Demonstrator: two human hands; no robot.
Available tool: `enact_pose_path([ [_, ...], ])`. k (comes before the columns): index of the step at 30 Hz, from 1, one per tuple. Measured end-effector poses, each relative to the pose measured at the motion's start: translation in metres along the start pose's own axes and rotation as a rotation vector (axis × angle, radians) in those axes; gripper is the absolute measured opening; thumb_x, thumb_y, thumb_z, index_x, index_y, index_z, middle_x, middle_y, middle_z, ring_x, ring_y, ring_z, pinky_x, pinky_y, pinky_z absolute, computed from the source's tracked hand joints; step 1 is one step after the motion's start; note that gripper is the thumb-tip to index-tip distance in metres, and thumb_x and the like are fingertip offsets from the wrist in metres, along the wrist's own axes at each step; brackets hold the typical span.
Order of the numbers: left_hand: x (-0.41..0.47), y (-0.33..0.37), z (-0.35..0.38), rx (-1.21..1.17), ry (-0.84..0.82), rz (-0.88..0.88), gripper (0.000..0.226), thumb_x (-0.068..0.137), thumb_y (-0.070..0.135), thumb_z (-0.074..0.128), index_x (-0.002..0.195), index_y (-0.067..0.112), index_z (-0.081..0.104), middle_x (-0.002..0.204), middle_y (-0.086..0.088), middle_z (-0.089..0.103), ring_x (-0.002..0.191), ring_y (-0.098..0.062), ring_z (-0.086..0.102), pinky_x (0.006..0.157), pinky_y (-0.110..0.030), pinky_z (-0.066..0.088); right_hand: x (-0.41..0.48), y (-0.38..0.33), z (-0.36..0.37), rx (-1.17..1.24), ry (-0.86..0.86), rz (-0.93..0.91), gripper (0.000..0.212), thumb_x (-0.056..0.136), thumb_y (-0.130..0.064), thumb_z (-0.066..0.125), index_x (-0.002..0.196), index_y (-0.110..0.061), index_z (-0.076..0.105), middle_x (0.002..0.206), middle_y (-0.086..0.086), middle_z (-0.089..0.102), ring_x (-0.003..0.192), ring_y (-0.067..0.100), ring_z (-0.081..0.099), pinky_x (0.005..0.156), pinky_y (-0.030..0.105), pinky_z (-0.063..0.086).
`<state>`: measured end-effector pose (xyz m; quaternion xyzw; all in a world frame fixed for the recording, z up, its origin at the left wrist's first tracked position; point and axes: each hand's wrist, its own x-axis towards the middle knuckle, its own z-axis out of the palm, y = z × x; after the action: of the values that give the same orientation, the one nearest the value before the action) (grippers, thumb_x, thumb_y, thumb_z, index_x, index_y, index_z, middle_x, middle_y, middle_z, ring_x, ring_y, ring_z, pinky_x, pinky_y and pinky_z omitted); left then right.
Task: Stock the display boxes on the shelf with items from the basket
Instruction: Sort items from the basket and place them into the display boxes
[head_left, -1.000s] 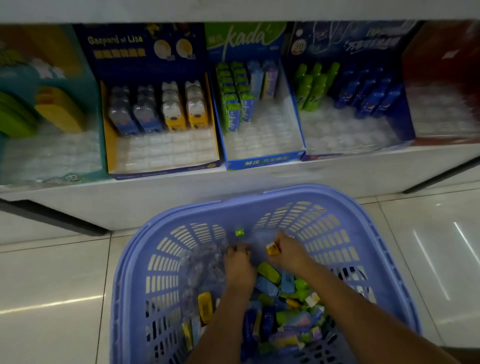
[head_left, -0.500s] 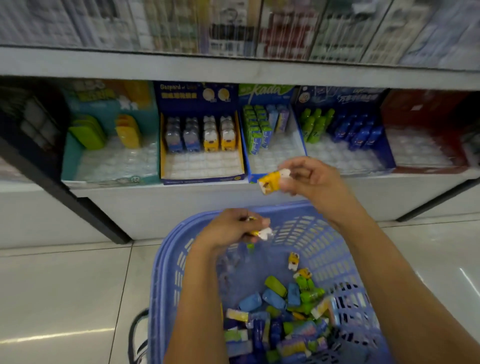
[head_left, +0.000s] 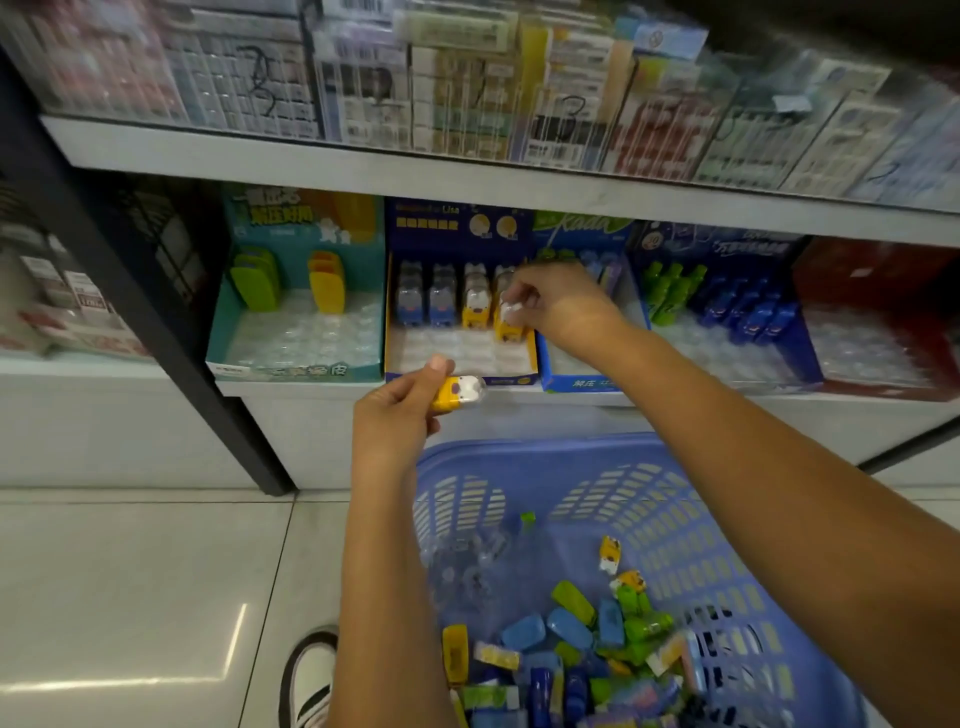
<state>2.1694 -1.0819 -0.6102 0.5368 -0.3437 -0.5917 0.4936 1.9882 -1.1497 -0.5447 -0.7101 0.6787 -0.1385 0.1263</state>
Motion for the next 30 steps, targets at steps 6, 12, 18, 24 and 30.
enact_pose_path([
  [6, 0.002, -0.001, -0.001, -0.054, 0.129, 0.056, 0.028, 0.087, 0.049, 0.060, 0.077, 0.028, 0.077, 0.065, 0.015, 0.069, 0.049, 0.006, 0.049, 0.045, -0.009, 0.039, 0.005, -0.008, -0.009, -0.182, -0.060, 0.074, 0.027, 0.084, -0.020, 0.070, 0.111, -0.016, 0.067, 0.123, 0.009, 0.055, 0.116, 0.026, 0.050, 0.090, 0.029, 0.042],
  [12, 0.001, 0.001, 0.013, -0.119, 0.247, 0.158, 0.025, 0.090, 0.042, 0.060, 0.077, 0.027, 0.075, 0.058, 0.010, 0.066, 0.046, 0.001, 0.049, 0.048, -0.015, 0.044, -0.044, -0.041, 0.005, 0.465, 0.032, 0.034, 0.023, 0.087, -0.038, 0.062, 0.100, -0.020, 0.064, 0.095, 0.001, 0.063, 0.074, 0.012, 0.061, 0.067, 0.024, 0.047],
  [18, -0.003, 0.007, 0.031, -0.157, 0.250, 0.312, 0.028, 0.092, 0.033, 0.058, 0.085, 0.009, 0.071, 0.070, 0.000, 0.068, 0.060, -0.005, 0.059, 0.056, -0.018, 0.050, -0.066, -0.044, 0.015, 0.936, -0.038, 0.142, 0.019, 0.080, -0.010, 0.073, 0.096, -0.011, 0.064, 0.093, 0.012, 0.068, 0.072, 0.016, 0.068, 0.066, 0.021, 0.056],
  [24, 0.004, -0.006, 0.037, 0.676, 0.002, 0.508, 0.041, 0.096, 0.026, 0.051, 0.134, 0.009, 0.052, 0.136, -0.008, 0.053, 0.128, -0.021, 0.044, 0.101, -0.024, 0.037, -0.027, -0.019, 0.001, 0.442, 0.260, 0.015, 0.017, 0.081, -0.008, 0.070, 0.098, -0.009, 0.065, 0.090, 0.005, 0.065, 0.080, 0.014, 0.059, 0.074, 0.024, 0.052],
  [30, 0.006, -0.017, 0.034, 0.991, -0.124, 0.476, 0.045, 0.095, 0.026, 0.052, 0.138, 0.011, 0.047, 0.151, -0.004, 0.037, 0.141, -0.022, 0.025, 0.117, -0.028, 0.001, 0.006, -0.018, 0.007, 0.058, 0.019, -0.039, 0.021, 0.086, -0.017, 0.066, 0.107, -0.013, 0.066, 0.103, 0.004, 0.067, 0.087, 0.010, 0.055, 0.076, 0.021, 0.042],
])
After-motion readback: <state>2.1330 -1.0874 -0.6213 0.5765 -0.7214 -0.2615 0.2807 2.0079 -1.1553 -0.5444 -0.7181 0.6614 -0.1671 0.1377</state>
